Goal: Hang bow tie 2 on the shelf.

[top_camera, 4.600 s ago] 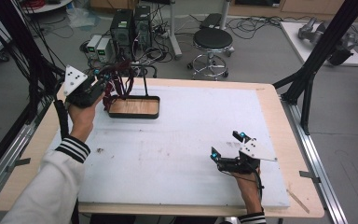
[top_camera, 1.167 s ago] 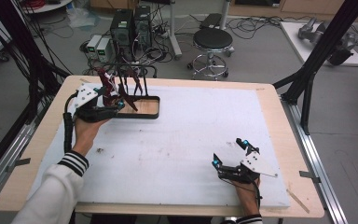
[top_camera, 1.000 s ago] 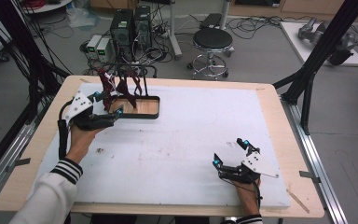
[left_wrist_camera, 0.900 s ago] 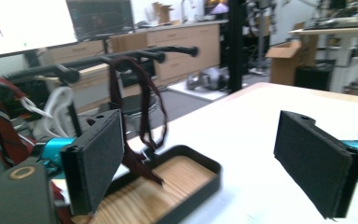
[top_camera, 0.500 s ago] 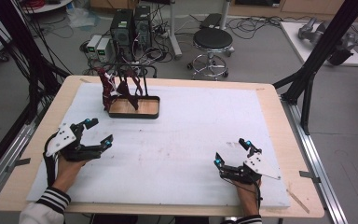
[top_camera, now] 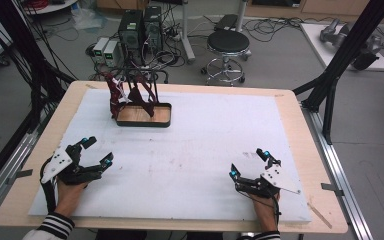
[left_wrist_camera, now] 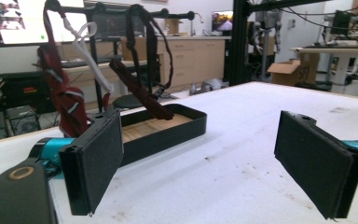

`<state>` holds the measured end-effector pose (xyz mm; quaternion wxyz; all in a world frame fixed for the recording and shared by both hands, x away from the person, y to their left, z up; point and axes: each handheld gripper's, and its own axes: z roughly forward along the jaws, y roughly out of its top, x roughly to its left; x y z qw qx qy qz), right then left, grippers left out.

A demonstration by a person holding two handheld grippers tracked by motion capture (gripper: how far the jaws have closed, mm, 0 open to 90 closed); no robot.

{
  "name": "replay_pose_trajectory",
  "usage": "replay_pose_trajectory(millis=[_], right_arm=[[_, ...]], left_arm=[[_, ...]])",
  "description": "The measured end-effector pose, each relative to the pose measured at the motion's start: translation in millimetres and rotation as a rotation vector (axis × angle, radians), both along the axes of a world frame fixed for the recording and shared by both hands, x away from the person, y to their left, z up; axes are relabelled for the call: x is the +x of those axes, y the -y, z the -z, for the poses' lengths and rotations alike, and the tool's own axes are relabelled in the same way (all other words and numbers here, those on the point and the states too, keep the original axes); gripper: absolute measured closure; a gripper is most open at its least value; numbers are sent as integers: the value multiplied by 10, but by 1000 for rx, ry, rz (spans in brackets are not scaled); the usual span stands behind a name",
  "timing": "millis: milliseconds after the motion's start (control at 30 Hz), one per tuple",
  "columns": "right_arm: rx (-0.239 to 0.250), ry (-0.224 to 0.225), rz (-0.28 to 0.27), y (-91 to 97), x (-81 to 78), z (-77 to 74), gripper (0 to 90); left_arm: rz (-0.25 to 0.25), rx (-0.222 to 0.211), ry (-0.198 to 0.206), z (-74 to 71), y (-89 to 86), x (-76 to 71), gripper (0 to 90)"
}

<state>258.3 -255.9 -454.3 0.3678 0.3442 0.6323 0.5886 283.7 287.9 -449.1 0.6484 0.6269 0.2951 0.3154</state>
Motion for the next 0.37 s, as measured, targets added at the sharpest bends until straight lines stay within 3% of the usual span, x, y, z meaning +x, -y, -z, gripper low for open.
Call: replay_pose_trajectory(millis=[367], right_arm=[[0, 8, 2, -3, -10, 3, 7]], left_arm=[[-17, -21, -12, 65, -1, 10, 159]])
